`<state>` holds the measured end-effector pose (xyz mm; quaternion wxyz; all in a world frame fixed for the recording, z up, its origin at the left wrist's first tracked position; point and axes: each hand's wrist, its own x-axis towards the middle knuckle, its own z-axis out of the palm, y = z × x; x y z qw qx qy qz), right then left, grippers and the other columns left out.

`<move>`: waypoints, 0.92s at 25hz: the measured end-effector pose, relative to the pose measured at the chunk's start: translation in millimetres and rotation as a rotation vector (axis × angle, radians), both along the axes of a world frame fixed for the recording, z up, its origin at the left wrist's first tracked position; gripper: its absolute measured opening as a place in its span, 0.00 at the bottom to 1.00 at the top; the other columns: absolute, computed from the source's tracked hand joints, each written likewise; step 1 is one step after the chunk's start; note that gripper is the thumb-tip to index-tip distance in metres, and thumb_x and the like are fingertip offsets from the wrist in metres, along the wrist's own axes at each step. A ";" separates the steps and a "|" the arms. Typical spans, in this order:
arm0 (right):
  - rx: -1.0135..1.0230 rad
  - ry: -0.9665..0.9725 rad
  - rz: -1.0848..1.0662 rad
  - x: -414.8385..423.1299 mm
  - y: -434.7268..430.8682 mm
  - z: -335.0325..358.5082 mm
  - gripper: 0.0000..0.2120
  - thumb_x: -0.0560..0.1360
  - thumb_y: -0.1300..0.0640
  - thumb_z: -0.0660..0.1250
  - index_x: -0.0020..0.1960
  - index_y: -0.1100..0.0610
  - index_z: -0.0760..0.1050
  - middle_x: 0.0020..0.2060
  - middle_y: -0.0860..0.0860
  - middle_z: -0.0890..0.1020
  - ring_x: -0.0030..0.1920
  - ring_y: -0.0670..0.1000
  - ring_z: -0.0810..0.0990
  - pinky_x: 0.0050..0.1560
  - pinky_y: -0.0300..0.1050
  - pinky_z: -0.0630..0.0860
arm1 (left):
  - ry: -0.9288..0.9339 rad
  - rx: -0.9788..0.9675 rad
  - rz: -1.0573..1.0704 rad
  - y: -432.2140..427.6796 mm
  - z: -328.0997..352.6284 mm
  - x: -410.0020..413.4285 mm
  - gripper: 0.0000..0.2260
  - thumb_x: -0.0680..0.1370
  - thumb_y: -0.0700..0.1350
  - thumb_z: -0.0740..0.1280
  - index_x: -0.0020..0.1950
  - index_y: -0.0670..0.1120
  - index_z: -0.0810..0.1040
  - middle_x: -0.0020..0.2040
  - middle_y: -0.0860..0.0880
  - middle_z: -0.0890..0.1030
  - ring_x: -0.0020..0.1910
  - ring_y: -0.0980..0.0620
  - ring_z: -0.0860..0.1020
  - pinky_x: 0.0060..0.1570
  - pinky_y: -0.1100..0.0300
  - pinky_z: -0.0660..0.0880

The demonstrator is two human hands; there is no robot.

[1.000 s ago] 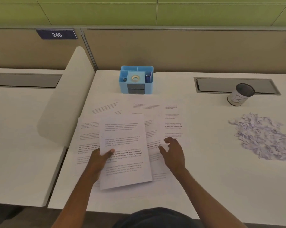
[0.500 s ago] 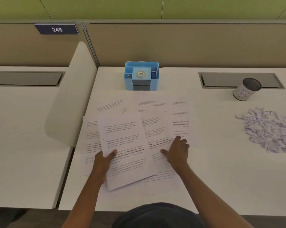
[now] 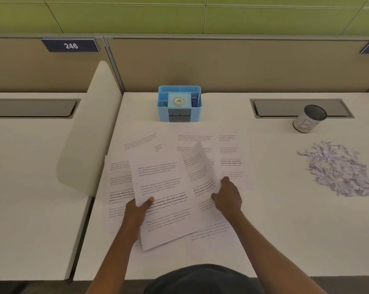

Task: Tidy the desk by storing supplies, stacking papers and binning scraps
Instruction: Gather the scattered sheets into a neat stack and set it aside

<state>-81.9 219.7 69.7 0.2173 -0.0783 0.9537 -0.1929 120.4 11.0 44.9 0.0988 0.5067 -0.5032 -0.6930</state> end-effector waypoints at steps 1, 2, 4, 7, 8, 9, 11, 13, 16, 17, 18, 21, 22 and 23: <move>-0.053 0.011 -0.029 -0.5 1.2 4.0 0.17 0.74 0.58 0.70 0.60 0.55 0.69 0.53 0.55 0.81 0.50 0.58 0.80 0.47 0.49 0.77 | -0.005 0.010 -0.001 -0.5 -0.1 -0.8 0.10 0.81 0.42 0.75 0.62 0.50 0.83 0.54 0.47 0.88 0.53 0.43 0.87 0.49 0.47 0.83; -0.110 0.029 -0.059 -0.4 2.3 10.1 0.14 0.75 0.60 0.67 0.59 0.54 0.70 0.52 0.55 0.82 0.46 0.57 0.79 0.44 0.47 0.75 | -0.012 0.019 -0.002 -1.6 -1.1 -1.2 0.10 0.81 0.42 0.75 0.61 0.49 0.83 0.54 0.46 0.89 0.53 0.42 0.87 0.51 0.45 0.83; -0.219 0.091 -0.101 -2.2 4.6 23.8 0.10 0.77 0.62 0.63 0.56 0.53 0.72 0.50 0.55 0.84 0.42 0.56 0.80 0.40 0.45 0.74 | -0.033 0.020 -0.010 -3.7 -3.8 -2.1 0.08 0.81 0.42 0.74 0.60 0.50 0.84 0.56 0.45 0.88 0.55 0.40 0.86 0.56 0.40 0.83; -0.341 0.219 -0.109 -4.6 6.3 54.2 0.09 0.78 0.63 0.61 0.54 0.53 0.75 0.47 0.53 0.85 0.38 0.55 0.81 0.32 0.40 0.69 | -0.040 -0.020 -0.035 -5.4 -8.7 -2.1 0.10 0.83 0.40 0.71 0.63 0.49 0.83 0.59 0.46 0.87 0.56 0.42 0.86 0.60 0.39 0.82; -0.388 0.260 -0.110 -4.8 5.7 65.5 0.09 0.79 0.63 0.60 0.55 0.54 0.75 0.46 0.52 0.85 0.38 0.54 0.82 0.31 0.38 0.68 | -0.036 -0.050 -0.052 -4.7 -8.8 -2.1 0.12 0.84 0.40 0.70 0.67 0.49 0.82 0.60 0.47 0.87 0.57 0.43 0.86 0.60 0.39 0.82; -0.438 0.293 -0.114 -4.1 4.7 77.9 0.09 0.79 0.63 0.60 0.55 0.55 0.76 0.47 0.51 0.85 0.38 0.53 0.82 0.31 0.37 0.68 | -0.033 -0.088 -0.070 -3.6 -8.9 -2.1 0.14 0.85 0.40 0.68 0.70 0.49 0.80 0.62 0.48 0.86 0.58 0.44 0.85 0.61 0.39 0.82; -0.530 0.331 -0.140 -1.0 2.6 99.8 0.08 0.81 0.63 0.60 0.57 0.57 0.76 0.46 0.48 0.83 0.37 0.46 0.80 0.30 0.28 0.67 | -0.031 -0.158 -0.088 -0.9 -8.7 -2.1 0.17 0.85 0.40 0.67 0.75 0.49 0.76 0.65 0.49 0.84 0.61 0.45 0.84 0.63 0.42 0.81; -0.632 0.354 -0.171 3.7 1.6 111.6 0.08 0.81 0.64 0.61 0.57 0.58 0.76 0.45 0.47 0.81 0.38 0.37 0.78 0.32 0.23 0.69 | -0.030 -0.186 -0.085 1.4 -7.7 -2.1 0.19 0.86 0.39 0.66 0.77 0.48 0.74 0.67 0.49 0.82 0.62 0.46 0.82 0.63 0.46 0.80; -0.728 0.352 -0.192 9.3 1.7 109.9 0.07 0.80 0.63 0.64 0.57 0.57 0.77 0.47 0.47 0.82 0.44 0.35 0.79 0.38 0.21 0.71 | -0.041 -0.170 -0.070 4.4 -2.9 -4.8 0.20 0.87 0.41 0.63 0.79 0.49 0.71 0.70 0.49 0.80 0.65 0.46 0.80 0.65 0.45 0.79; -0.736 0.324 -0.189 10.3 1.4 103.2 0.07 0.80 0.62 0.65 0.57 0.57 0.77 0.48 0.47 0.83 0.45 0.38 0.80 0.39 0.24 0.73 | -0.042 -0.157 -0.058 5.1 -0.3 -6.1 0.19 0.88 0.42 0.62 0.79 0.49 0.71 0.70 0.49 0.80 0.65 0.46 0.80 0.65 0.46 0.79; -0.730 0.275 -0.190 11.1 1.3 93.1 0.07 0.79 0.62 0.67 0.57 0.56 0.77 0.49 0.48 0.84 0.47 0.42 0.82 0.42 0.28 0.76 | -0.033 -0.140 -0.042 5.4 0.9 -6.9 0.18 0.88 0.43 0.60 0.79 0.50 0.72 0.69 0.50 0.80 0.64 0.46 0.81 0.63 0.46 0.79; -0.715 0.001 -0.227 17.5 1.9 51.4 0.07 0.76 0.60 0.71 0.54 0.53 0.78 0.49 0.50 0.85 0.50 0.51 0.84 0.46 0.45 0.83 | -0.001 -0.094 0.001 6.5 1.2 -8.3 0.18 0.89 0.50 0.58 0.80 0.53 0.71 0.71 0.52 0.80 0.68 0.47 0.79 0.67 0.45 0.77; -0.709 -0.089 -0.233 22.0 1.9 36.5 0.07 0.75 0.60 0.71 0.52 0.52 0.78 0.49 0.50 0.85 0.50 0.51 0.85 0.47 0.48 0.84 | -0.002 -0.096 0.008 6.1 -0.7 -8.1 0.20 0.89 0.52 0.57 0.81 0.53 0.70 0.74 0.52 0.77 0.72 0.48 0.77 0.73 0.45 0.73; -0.699 -0.152 -0.234 26.8 1.9 23.1 0.07 0.75 0.59 0.72 0.52 0.51 0.79 0.49 0.50 0.86 0.50 0.51 0.85 0.49 0.52 0.84 | -0.001 -0.100 0.012 5.9 -2.5 -8.1 0.21 0.89 0.54 0.57 0.82 0.53 0.68 0.76 0.53 0.75 0.74 0.48 0.74 0.76 0.45 0.69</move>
